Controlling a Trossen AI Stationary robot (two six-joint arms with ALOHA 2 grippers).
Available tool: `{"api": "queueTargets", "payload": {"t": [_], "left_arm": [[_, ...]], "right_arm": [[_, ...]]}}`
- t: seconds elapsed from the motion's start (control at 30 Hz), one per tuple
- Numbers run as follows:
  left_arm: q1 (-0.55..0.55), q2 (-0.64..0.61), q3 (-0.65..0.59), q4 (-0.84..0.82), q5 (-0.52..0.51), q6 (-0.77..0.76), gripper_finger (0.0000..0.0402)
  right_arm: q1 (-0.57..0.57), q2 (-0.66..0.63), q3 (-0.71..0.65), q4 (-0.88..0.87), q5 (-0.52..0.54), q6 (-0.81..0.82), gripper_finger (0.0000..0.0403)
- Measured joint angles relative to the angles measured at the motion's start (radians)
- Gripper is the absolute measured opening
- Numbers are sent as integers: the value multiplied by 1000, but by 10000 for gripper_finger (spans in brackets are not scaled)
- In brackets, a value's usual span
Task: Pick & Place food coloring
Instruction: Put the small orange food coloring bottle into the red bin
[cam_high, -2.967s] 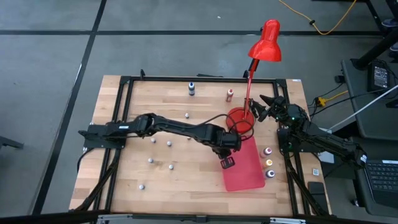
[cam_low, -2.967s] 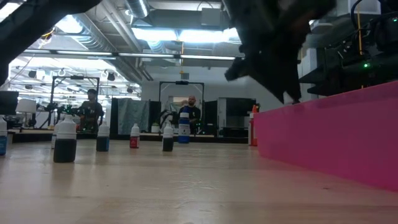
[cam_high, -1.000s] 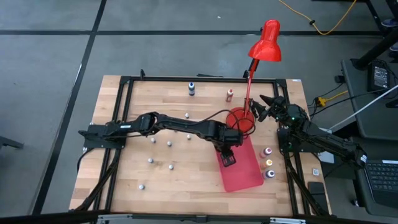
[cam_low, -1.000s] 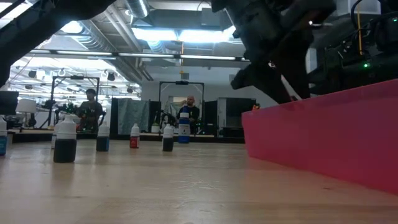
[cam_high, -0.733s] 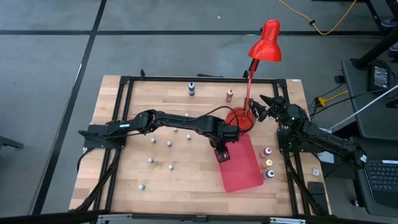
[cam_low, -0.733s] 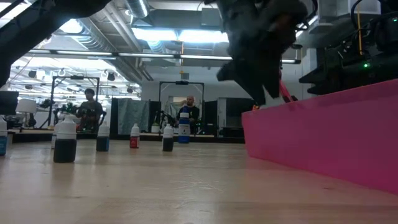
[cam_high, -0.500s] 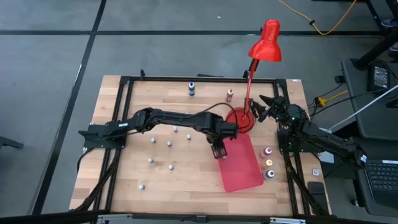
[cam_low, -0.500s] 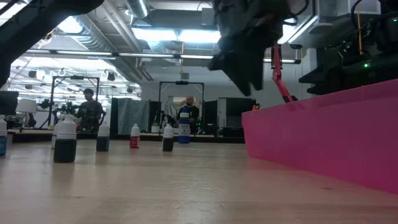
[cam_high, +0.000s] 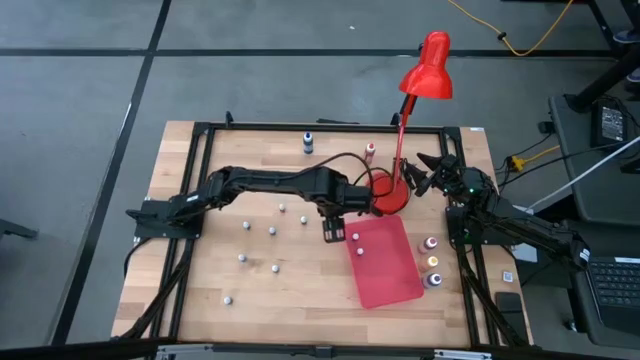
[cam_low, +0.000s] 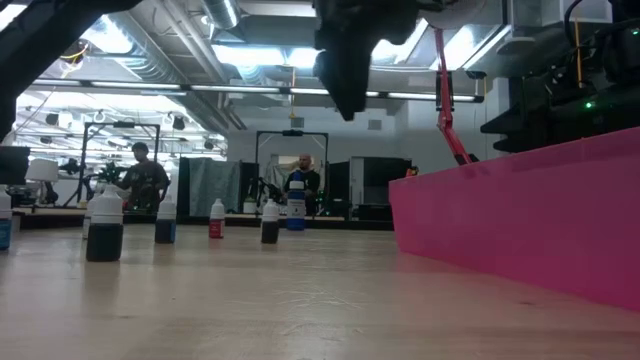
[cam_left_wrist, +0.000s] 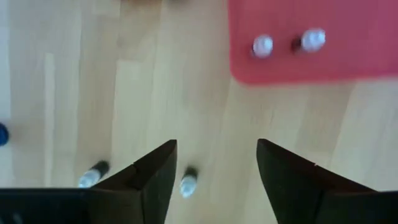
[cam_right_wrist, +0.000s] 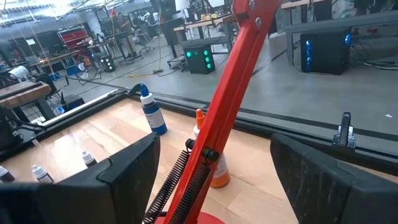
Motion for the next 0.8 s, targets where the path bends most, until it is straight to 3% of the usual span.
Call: {"api": "queueTargets", "payload": {"t": [0.4,0.8], "left_arm": [[8,-48,0,-57,8,162,230],[34,-196,0,39,5,151,230]], "right_arm": [[0,0,0,-1,0,-1,306],[0,0,0,-1,0,0,306]]}}
